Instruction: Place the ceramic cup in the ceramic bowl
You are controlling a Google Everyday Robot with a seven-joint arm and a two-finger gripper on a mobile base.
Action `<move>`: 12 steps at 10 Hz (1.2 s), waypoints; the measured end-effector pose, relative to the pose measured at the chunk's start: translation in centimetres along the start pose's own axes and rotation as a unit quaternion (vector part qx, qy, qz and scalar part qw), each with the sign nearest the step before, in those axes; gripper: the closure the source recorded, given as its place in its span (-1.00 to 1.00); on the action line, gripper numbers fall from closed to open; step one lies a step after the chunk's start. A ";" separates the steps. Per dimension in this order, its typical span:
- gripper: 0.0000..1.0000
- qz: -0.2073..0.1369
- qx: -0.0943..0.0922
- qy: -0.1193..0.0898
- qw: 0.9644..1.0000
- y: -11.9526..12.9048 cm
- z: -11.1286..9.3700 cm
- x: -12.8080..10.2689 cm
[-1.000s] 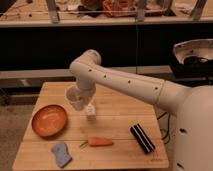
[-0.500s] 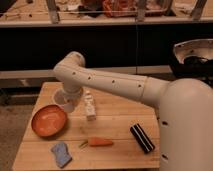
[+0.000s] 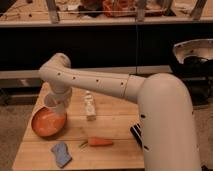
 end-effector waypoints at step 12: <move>0.97 -0.030 -0.004 -0.009 0.999 -1.9 3.2 0.8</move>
